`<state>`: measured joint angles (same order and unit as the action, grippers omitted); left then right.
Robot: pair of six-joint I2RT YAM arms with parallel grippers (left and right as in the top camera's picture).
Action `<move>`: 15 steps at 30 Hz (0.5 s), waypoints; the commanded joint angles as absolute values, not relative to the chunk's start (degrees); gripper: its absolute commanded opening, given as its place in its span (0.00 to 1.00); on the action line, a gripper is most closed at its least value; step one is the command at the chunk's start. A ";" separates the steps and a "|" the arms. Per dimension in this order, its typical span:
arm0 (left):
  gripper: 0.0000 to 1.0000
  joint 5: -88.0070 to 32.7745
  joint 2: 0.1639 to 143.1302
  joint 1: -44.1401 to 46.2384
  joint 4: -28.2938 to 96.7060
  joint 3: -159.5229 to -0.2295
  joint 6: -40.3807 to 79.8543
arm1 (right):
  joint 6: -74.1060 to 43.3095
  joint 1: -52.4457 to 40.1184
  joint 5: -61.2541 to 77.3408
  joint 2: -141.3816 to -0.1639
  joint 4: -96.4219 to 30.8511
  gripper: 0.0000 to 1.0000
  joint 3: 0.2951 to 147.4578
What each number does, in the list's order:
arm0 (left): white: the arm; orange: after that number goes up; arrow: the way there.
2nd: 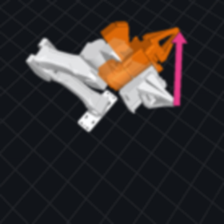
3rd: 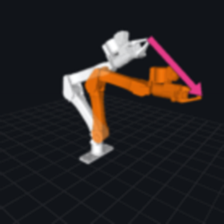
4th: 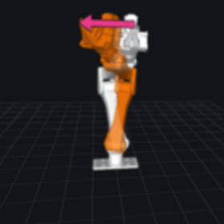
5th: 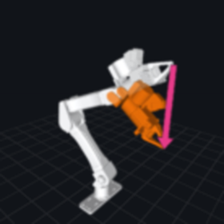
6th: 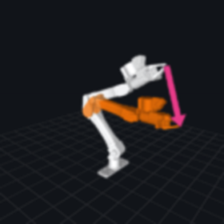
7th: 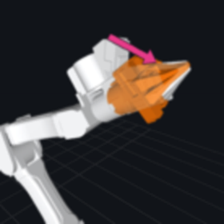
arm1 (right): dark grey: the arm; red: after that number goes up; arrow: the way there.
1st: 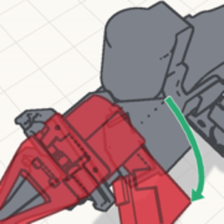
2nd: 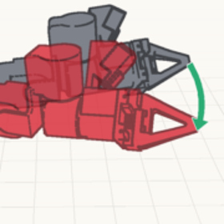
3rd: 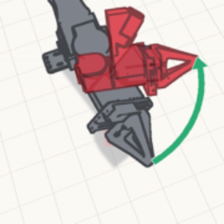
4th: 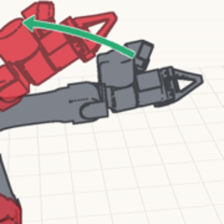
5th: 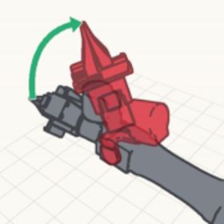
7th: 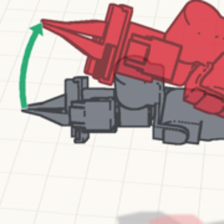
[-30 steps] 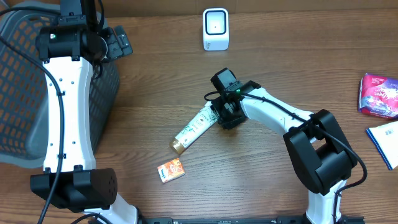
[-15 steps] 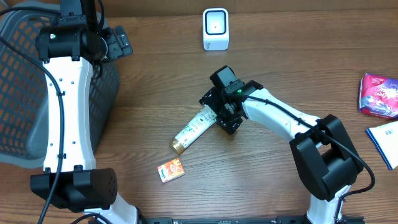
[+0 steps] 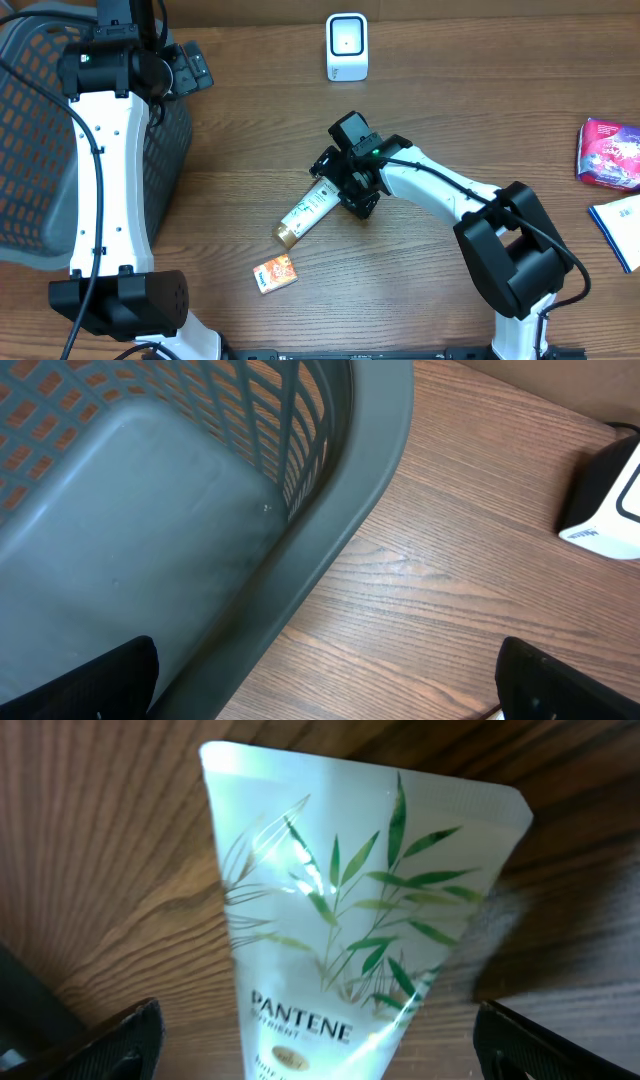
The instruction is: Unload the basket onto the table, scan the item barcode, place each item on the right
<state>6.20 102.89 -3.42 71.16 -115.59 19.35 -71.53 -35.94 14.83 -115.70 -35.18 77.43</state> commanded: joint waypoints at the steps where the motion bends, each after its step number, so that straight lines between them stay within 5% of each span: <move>1: 1.00 5.93 103.55 -3.31 71.35 -115.55 19.31 | -70.48 -36.05 14.22 -118.54 -34.98 1.00 76.99; 4: 1.00 5.96 103.55 -3.31 71.37 -115.55 19.31 | -70.32 -35.88 12.64 -120.03 -35.20 0.87 76.99; 10: 1.00 5.93 103.55 -3.36 71.37 -115.55 19.31 | -68.49 -35.99 8.29 -120.18 -35.16 0.43 76.99; 15: 1.00 5.93 103.55 -3.36 71.37 -115.55 19.31 | -68.47 -35.99 5.85 -120.18 -35.18 0.22 76.99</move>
<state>6.20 102.89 -3.42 71.18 -115.59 19.35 -69.06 -36.03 11.46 -117.47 -34.39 77.91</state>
